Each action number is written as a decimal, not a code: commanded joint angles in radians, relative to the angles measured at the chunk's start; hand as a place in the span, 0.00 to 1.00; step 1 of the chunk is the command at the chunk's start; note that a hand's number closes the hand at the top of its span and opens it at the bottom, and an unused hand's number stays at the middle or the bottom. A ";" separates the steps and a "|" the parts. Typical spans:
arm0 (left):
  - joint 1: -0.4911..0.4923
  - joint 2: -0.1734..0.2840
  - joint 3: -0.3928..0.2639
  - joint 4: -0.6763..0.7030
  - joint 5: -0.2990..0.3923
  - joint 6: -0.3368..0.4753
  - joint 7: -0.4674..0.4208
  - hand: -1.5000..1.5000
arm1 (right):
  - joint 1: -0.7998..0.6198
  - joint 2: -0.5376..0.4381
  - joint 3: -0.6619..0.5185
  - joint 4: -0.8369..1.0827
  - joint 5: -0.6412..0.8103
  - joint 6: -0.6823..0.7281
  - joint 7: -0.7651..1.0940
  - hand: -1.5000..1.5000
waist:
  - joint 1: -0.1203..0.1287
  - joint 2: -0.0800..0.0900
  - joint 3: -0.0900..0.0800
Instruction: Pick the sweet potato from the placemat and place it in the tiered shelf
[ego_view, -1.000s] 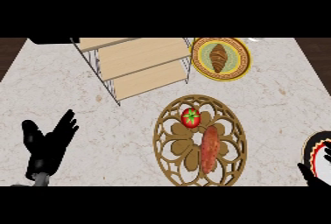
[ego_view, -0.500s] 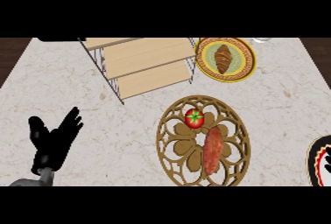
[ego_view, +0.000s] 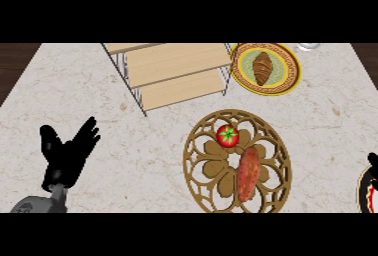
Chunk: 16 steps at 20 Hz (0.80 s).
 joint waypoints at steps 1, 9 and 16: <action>-0.016 0.004 -0.006 -0.010 0.002 -0.014 0.051 0.50 | -0.190 0.005 0.099 0.047 0.140 -0.016 0.261 0.00 | 0.017 0.003 -0.002; -0.019 -0.033 -0.002 0.068 -0.028 -0.030 -0.030 0.50 | -0.421 0.097 0.197 0.238 0.190 0.111 0.459 0.00 | 0.010 0.002 -0.002; -0.017 -0.032 0.015 0.039 -0.036 -0.006 0.005 0.50 | -0.513 0.201 0.299 0.316 0.266 0.202 0.556 0.00 | -0.013 -0.006 -0.001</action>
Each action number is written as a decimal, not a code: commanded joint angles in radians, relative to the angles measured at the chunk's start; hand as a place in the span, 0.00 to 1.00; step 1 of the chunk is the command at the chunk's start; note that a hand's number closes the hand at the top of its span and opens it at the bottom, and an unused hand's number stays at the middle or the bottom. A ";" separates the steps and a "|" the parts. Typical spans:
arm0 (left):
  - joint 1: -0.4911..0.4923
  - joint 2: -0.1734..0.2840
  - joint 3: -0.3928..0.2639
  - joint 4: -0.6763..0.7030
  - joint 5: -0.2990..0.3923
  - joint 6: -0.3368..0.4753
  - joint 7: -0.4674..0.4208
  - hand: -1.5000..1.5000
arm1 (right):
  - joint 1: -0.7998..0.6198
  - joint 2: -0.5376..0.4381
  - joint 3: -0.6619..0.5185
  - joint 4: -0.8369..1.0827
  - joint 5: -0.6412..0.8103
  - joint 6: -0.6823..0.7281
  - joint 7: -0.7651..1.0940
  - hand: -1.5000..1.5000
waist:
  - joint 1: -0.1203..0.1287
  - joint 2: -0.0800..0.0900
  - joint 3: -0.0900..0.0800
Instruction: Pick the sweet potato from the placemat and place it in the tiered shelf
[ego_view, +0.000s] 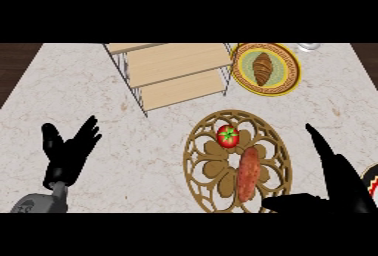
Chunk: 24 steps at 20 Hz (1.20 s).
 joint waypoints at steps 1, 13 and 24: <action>0.006 -0.003 0.004 0.007 -0.002 0.002 0.020 0.50 | -0.077 0.072 0.029 0.117 0.015 0.051 0.208 0.00 | -0.005 0.002 -0.001; 0.059 0.008 0.029 -0.031 -0.008 -0.012 0.012 0.50 | -0.098 0.313 0.113 0.263 0.298 0.063 0.262 0.00 | -0.015 -0.004 0.000; 0.032 -0.019 0.063 0.045 -0.009 -0.043 -0.024 0.50 | -0.045 0.383 0.033 0.342 0.395 0.138 0.201 0.00 | -0.035 -0.002 0.000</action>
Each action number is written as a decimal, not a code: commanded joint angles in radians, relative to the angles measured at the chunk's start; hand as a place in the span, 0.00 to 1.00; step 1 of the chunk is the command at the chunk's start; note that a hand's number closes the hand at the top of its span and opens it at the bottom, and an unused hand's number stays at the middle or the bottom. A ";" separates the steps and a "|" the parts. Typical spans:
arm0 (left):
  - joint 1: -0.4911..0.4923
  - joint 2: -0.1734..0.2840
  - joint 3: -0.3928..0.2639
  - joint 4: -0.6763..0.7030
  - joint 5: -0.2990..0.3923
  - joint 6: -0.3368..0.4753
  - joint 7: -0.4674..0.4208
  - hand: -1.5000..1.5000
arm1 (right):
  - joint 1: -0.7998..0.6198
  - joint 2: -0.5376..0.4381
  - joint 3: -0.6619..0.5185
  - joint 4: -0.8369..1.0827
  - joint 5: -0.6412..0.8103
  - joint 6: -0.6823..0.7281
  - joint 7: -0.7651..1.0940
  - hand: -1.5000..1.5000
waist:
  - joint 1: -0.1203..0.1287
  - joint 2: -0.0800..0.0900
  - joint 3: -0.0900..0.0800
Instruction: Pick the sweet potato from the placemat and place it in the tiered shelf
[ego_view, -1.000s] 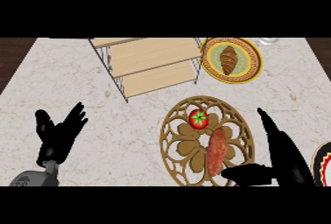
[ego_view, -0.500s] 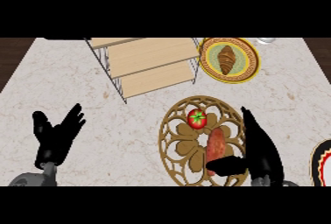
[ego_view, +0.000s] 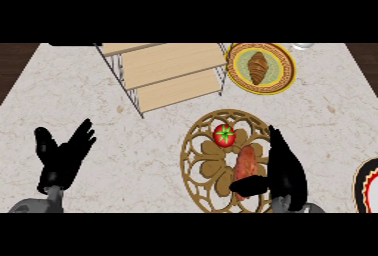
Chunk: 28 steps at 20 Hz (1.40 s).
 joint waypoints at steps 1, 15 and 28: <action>0.012 0.001 0.004 -0.012 0.008 -0.017 0.028 0.50 | -0.009 0.080 0.020 0.055 0.098 0.021 0.201 0.00 | 0.001 0.002 -0.002; -0.012 -0.047 0.055 0.050 -0.053 -0.044 -0.004 0.50 | 0.008 0.170 -0.149 0.183 0.167 0.034 -0.047 0.00 | -0.002 0.003 -0.002; 0.022 -0.060 0.079 0.017 -0.077 -0.074 0.007 0.50 | 0.028 0.207 -0.048 0.255 0.101 0.047 -0.229 1.00 | 0.000 0.003 -0.001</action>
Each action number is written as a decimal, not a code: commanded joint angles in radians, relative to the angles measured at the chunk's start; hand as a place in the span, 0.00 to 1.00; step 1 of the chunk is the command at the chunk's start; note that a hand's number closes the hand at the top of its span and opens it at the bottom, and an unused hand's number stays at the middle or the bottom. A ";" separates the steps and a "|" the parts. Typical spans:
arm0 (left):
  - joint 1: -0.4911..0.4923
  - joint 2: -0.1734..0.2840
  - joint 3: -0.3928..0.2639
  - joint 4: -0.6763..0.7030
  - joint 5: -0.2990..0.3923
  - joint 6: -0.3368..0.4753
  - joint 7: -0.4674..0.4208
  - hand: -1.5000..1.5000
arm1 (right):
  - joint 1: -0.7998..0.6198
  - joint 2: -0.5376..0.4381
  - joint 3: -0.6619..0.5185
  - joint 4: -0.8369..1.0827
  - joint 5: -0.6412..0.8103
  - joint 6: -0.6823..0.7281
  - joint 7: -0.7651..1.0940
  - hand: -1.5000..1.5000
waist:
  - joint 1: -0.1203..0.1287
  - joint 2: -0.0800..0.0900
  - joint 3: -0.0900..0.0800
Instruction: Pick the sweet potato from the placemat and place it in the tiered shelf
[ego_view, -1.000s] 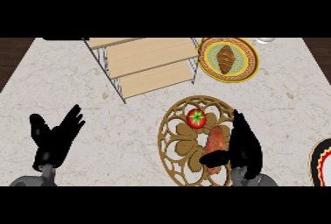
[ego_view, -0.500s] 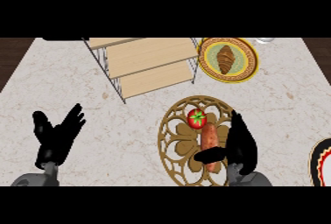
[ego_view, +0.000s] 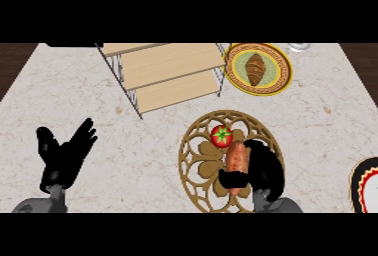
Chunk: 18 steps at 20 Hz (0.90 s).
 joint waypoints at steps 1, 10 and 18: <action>-0.020 -0.010 0.016 0.019 -0.015 0.004 0.024 0.50 | -0.010 0.033 0.007 0.094 -0.017 -0.055 -0.086 1.00 | 0.007 0.015 0.012; -0.009 -0.034 -0.024 -0.004 -0.039 -0.016 0.011 0.50 | -0.243 0.035 0.363 -0.034 -0.084 0.047 -0.097 1.00 | 0.062 0.019 0.012; -0.002 -0.021 0.005 0.003 -0.039 -0.009 0.022 0.50 | -0.529 0.035 0.510 -0.225 -0.186 0.003 -0.069 1.00 | 0.026 0.010 0.011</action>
